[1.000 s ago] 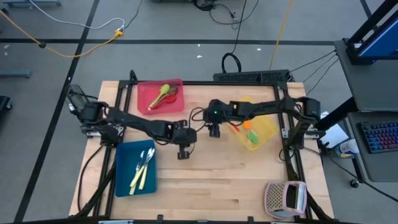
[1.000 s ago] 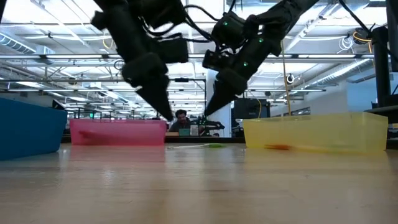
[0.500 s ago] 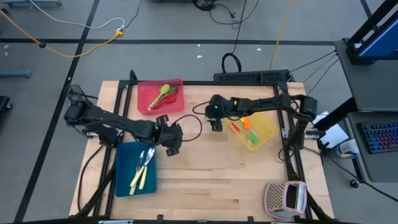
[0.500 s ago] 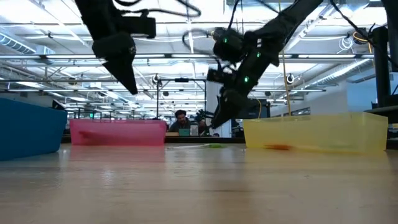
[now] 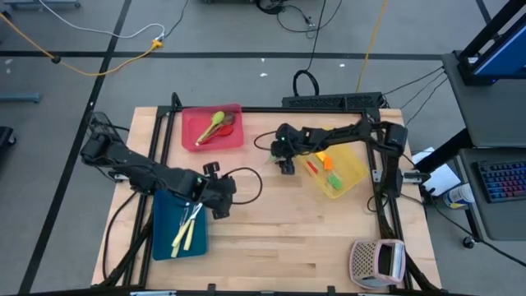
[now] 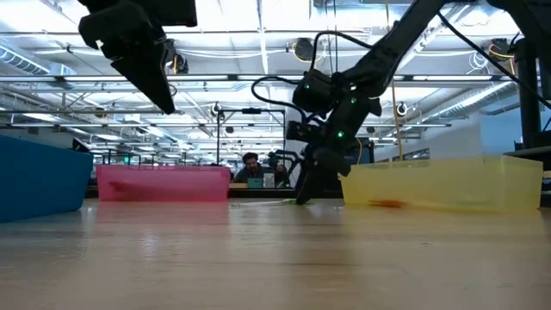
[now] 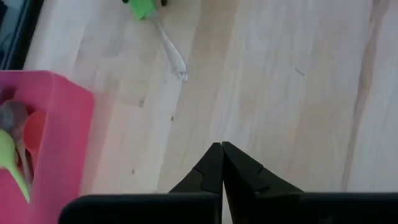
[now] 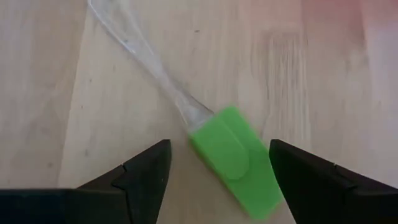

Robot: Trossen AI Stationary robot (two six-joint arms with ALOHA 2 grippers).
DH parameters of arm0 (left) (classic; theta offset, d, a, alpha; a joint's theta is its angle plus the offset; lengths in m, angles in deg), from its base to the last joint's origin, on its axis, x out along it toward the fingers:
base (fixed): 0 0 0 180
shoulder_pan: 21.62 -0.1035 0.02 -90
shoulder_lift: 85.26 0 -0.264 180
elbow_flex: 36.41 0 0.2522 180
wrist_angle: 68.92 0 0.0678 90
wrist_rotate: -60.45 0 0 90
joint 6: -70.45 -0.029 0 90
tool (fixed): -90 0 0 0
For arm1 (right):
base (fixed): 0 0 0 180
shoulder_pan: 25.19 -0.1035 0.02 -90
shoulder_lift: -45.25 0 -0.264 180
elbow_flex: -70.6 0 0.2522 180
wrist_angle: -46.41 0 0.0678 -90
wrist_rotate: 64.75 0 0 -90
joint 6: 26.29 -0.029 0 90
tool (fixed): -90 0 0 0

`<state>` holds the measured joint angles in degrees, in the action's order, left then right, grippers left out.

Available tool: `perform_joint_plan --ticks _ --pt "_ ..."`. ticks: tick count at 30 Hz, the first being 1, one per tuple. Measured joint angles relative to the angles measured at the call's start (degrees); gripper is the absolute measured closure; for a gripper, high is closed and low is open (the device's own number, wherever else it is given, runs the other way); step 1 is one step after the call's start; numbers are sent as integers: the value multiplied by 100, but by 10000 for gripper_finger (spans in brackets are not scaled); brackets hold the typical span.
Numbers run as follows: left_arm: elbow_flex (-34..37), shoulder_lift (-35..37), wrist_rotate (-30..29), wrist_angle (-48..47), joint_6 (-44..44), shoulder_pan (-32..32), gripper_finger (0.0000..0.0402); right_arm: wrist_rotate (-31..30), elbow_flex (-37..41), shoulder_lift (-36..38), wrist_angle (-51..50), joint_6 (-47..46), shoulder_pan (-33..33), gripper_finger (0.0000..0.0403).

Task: Pick & Place Kitchen Items
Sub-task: Put the green spatula into the yellow bin

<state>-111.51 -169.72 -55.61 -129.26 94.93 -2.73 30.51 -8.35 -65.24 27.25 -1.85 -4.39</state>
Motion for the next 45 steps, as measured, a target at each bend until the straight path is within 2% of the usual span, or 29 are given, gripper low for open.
perform_joint_plan --ticks 2,5,8,13,16,25,28,32,36,42,45 --pt "0 -14 6 -13 4 0 385 150 -2 -56 -27 -272 130 132" --pt "0 -8 2 7 -15 0 386 776 -7 -185 4 -691 352 133" --pt "0 -10 8 3 -16 -2 396 1078 -12 -265 -74 -500 432 142" --pt "0 -10 34 7 -16 -2 390 357 -15 -277 -485 270 227 191" --pt "0 -10 36 7 -16 -2 382 246 -11 -277 -553 481 116 231" --pt "0 -10 53 9 7 4 398 -119 -4 -280 -581 310 -76 341" --pt "0 -10 54 12 14 4 390 -131 0 -279 -592 160 -117 368" --pt "0 -10 54 12 19 4 383 -180 0 -187 -569 -44 -174 382" --pt "0 -10 54 14 28 4 395 -366 1 49 -492 -181 -220 382" --pt "0 -10 56 17 194 4 386 -611 47 648 -891 -531 -319 382" --pt "0 -10 54 32 228 4 383 -1048 29 1072 -1023 -604 -536 382"
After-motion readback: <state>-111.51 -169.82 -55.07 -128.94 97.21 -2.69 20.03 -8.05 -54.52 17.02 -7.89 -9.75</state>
